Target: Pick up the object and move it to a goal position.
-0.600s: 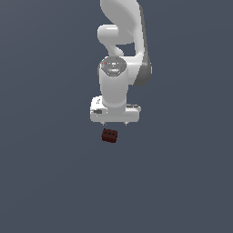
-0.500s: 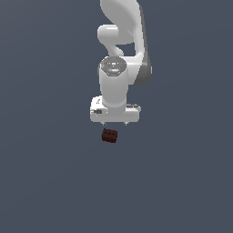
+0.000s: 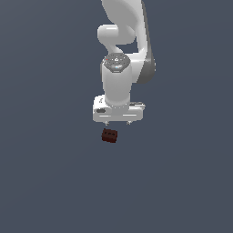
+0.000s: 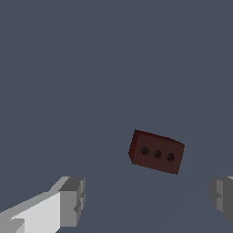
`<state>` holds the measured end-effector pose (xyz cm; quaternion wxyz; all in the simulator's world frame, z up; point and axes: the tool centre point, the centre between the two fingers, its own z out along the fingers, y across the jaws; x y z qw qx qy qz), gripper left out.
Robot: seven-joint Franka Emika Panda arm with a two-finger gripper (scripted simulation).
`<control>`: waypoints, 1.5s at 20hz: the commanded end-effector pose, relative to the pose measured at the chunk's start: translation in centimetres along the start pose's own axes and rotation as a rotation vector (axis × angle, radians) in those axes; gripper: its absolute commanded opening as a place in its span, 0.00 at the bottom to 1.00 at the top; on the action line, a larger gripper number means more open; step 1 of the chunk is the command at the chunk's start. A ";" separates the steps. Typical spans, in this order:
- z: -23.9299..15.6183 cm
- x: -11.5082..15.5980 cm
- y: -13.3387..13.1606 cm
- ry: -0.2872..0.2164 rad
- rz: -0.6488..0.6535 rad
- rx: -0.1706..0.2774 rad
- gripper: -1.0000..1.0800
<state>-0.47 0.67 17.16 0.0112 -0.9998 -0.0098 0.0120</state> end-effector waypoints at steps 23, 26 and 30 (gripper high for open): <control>2.1 -0.1 1.2 0.001 -0.280 -0.013 0.96; 2.7 -0.2 1.5 0.001 -0.360 -0.017 0.96; 3.5 -0.3 2.0 0.000 -0.466 -0.021 0.96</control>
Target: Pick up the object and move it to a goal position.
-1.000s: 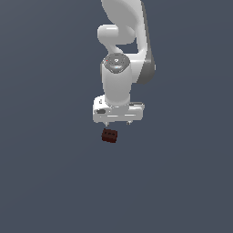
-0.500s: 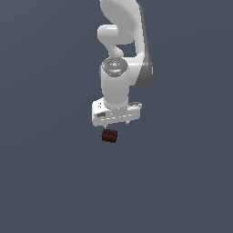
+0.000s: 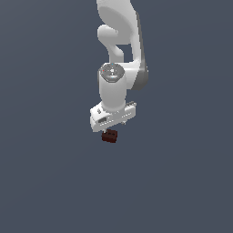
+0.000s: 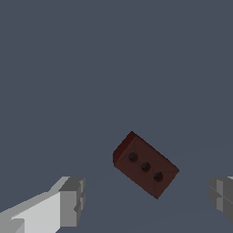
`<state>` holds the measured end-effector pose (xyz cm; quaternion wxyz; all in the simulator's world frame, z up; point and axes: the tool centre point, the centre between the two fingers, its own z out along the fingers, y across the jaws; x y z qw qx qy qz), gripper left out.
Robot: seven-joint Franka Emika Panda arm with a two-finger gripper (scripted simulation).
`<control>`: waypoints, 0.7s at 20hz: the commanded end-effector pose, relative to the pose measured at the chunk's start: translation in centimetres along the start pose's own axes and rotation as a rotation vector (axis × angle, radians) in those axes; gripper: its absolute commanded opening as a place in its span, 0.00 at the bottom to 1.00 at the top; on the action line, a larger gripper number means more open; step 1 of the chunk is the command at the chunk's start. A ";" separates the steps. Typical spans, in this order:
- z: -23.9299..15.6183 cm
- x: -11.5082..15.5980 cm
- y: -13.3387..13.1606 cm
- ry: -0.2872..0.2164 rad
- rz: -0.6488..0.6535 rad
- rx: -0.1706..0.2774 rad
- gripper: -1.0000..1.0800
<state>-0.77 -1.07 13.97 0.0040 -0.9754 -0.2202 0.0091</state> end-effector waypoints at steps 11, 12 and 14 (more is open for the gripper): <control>2.4 -0.8 0.9 0.000 -0.336 -0.009 0.96; 2.6 -0.9 1.0 0.000 -0.362 -0.010 0.96; 3.0 -1.0 1.1 0.000 -0.416 -0.011 0.96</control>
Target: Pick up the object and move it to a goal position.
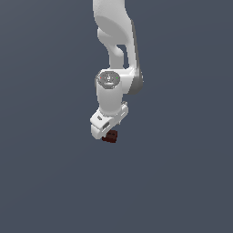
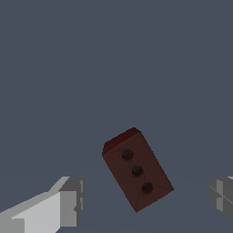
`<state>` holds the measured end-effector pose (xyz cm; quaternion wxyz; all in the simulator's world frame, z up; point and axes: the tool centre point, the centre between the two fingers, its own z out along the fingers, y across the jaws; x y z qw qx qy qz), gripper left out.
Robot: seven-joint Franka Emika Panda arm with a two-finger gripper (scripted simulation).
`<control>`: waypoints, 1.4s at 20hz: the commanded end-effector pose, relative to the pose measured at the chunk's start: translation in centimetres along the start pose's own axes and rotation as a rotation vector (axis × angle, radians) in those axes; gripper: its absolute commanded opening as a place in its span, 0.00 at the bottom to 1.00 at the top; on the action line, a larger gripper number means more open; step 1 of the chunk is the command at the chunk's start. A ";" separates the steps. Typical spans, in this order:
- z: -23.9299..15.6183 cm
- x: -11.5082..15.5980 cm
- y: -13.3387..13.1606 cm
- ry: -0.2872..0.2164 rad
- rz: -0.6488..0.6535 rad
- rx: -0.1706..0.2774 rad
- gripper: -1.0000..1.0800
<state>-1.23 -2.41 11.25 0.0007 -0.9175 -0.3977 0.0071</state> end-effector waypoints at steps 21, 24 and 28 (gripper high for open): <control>3.3 -1.4 0.3 0.009 -0.497 -0.009 0.96; 3.5 -1.5 0.3 0.010 -0.519 -0.010 0.96; 3.6 -1.5 0.3 0.010 -0.530 -0.010 0.96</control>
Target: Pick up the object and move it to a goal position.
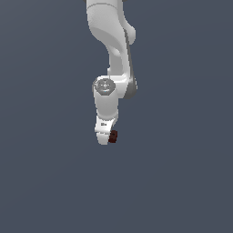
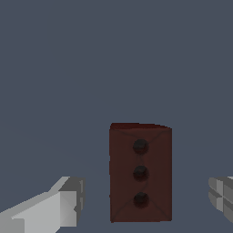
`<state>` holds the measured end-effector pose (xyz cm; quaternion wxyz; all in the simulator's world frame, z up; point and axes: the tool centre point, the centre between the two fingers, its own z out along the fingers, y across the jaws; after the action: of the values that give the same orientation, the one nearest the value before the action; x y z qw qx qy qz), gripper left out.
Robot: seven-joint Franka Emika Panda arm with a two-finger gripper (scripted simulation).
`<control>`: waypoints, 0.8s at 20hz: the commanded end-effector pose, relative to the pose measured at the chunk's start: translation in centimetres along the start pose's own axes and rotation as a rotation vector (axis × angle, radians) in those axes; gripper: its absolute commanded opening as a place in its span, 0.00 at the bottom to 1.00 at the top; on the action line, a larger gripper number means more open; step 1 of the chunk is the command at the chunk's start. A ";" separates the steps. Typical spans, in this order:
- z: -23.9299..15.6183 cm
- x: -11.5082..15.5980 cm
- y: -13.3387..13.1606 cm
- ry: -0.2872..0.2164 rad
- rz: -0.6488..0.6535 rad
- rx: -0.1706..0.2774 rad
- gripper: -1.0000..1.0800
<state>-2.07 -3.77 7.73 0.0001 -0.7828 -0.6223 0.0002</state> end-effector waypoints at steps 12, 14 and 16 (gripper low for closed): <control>3.6 0.0 -0.1 0.000 -0.004 0.000 0.96; 4.4 0.0 -0.1 0.000 -0.005 0.000 0.96; 4.8 0.0 -0.1 0.000 -0.005 0.000 0.96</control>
<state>-2.21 -3.74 3.30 0.0005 -0.7813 -0.6241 0.0005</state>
